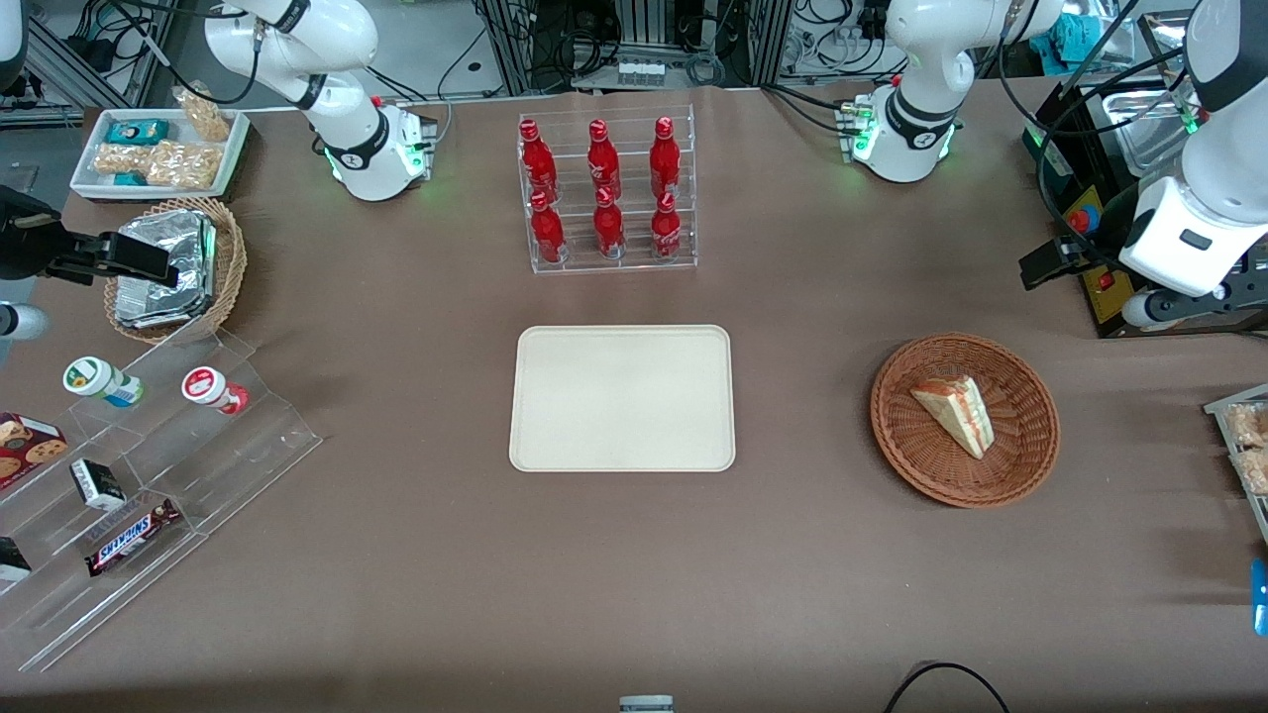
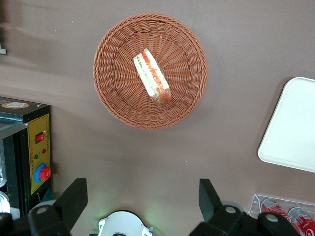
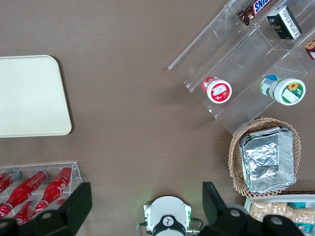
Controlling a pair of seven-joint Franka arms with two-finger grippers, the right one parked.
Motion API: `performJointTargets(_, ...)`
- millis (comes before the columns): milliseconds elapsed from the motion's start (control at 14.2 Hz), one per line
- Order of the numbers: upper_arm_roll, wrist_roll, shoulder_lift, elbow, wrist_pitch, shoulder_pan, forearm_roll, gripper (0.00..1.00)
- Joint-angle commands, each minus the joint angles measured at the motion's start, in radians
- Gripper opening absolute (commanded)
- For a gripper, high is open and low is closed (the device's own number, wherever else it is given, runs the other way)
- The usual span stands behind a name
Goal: Place sandwich from basket to tray
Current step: 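Move the left gripper over the sandwich in the wicker basket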
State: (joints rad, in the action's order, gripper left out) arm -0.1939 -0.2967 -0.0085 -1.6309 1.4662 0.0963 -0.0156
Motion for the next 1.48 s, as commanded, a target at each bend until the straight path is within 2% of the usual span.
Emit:
performJointTargets(0,-0.010,-0.004,0.008,0.014,0.012,0.014,0.005,1.00)
performJointTargets(564,-0.009,-0.003,0.010,0.006,-0.003,0.016,-0.006,1.00)
performJointTargets(1058,0.031,-0.058,0.096,-0.039,0.014,0.014,0.005,1.00)
performJointTargets(1410,0.053,-0.188,0.068,-0.387,0.435,0.016,0.002,1.00)
